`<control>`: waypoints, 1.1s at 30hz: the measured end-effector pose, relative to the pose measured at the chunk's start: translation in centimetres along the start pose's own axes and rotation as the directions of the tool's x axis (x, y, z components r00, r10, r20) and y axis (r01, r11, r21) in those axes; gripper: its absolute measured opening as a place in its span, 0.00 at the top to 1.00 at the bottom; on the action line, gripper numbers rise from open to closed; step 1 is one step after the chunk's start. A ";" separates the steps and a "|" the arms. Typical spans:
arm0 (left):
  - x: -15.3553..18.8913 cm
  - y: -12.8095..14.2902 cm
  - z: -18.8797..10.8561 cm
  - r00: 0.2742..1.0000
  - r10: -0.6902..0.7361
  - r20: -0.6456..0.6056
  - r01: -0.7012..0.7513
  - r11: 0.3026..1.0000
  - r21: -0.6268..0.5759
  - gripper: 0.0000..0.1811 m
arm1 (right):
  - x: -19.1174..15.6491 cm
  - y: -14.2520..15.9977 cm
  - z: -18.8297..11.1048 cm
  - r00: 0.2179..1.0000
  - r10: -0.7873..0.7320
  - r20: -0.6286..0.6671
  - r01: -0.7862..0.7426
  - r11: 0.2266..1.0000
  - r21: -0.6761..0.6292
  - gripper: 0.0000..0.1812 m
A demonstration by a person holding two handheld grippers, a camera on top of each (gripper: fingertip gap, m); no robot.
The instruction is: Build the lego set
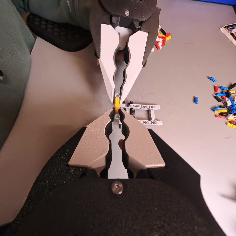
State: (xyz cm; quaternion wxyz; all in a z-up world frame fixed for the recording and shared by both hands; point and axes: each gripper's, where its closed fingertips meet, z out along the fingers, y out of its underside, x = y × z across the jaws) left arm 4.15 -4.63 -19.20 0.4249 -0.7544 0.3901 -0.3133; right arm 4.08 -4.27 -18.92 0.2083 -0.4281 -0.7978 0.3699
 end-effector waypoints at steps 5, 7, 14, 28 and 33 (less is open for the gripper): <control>-0.3 -0.5 -0.7 1.000 -0.018 0.017 0.017 0.999 0.042 0.97 | 0.2 -0.9 -0.3 1.000 0.022 -0.009 -0.021 0.998 0.066 0.97; -0.8 -0.6 -1.0 0.999 -0.019 0.047 0.016 0.998 0.054 0.95 | 0.6 -1.0 -0.5 0.999 0.029 -0.028 -0.027 0.997 0.074 0.97; -1.6 0.0 -1.5 0.996 -0.031 0.089 0.028 0.999 0.036 0.91 | 1.1 0.4 -0.2 0.998 0.045 -0.051 -0.044 0.999 0.019 0.97; -2.7 -0.1 -1.1 0.981 -0.183 0.063 0.180 0.982 0.046 0.97 | 3.3 0.5 -0.8 0.989 0.111 -0.093 -0.102 0.991 0.089 0.93; -2.6 0.5 -0.7 0.980 -0.191 0.053 0.191 0.982 0.014 0.97 | 2.6 1.1 -0.5 0.990 0.141 0.002 -0.140 0.981 0.132 0.93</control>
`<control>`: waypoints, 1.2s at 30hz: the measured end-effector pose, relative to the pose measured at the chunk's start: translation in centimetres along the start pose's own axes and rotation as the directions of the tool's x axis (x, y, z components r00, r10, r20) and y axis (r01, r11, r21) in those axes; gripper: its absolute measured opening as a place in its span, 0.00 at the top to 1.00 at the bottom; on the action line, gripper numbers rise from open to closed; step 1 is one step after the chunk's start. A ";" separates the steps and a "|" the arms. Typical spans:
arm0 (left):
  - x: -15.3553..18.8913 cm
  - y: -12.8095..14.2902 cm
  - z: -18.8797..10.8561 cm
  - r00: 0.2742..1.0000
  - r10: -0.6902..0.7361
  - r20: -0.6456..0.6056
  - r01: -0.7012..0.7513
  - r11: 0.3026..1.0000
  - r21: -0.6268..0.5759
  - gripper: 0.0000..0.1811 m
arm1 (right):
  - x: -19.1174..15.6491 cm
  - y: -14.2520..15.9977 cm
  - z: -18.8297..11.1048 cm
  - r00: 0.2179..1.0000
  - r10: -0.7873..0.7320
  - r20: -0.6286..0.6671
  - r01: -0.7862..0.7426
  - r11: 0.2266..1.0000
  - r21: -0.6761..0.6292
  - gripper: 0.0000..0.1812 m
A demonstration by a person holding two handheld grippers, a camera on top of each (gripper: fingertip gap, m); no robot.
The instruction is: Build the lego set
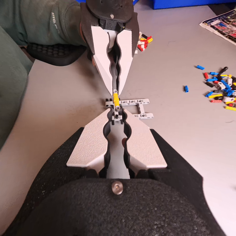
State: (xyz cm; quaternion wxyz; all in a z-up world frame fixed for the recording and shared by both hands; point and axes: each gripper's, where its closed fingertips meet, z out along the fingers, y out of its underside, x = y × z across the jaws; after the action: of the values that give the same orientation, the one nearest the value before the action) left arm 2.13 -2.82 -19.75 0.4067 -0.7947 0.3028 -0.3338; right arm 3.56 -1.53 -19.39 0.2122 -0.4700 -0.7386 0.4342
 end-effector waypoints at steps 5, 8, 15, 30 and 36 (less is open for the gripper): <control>-0.2 0.6 0.5 1.000 0.023 0.020 -0.022 0.999 -0.037 0.97 | 0.0 0.2 0.6 1.000 -0.026 -0.014 0.026 0.999 -0.020 0.99; -0.3 1.1 0.6 0.999 0.040 0.031 -0.038 0.998 -0.059 0.97 | -0.1 0.4 0.8 0.999 -0.031 -0.012 0.031 0.999 -0.034 1.00; -0.3 1.2 0.7 0.998 0.046 0.031 -0.044 0.997 -0.064 0.97 | 0.0 0.5 0.5 1.000 -0.024 -0.013 0.023 0.999 -0.042 0.97; 0.0 1.0 0.7 0.996 0.083 0.029 -0.082 0.995 -0.055 0.97 | -0.1 1.1 1.1 0.999 -0.043 -0.010 0.042 0.997 -0.068 0.97; 0.3 0.9 0.4 0.996 0.085 0.014 -0.085 0.995 -0.046 0.93 | -0.2 1.3 1.0 0.998 -0.056 -0.007 0.056 0.996 -0.075 0.97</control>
State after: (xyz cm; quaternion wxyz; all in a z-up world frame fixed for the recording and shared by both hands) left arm 2.41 -3.35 -20.60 0.4048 -0.7928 0.3406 -0.3027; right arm 3.58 -1.86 -21.04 0.2100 -0.4586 -0.7662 0.3981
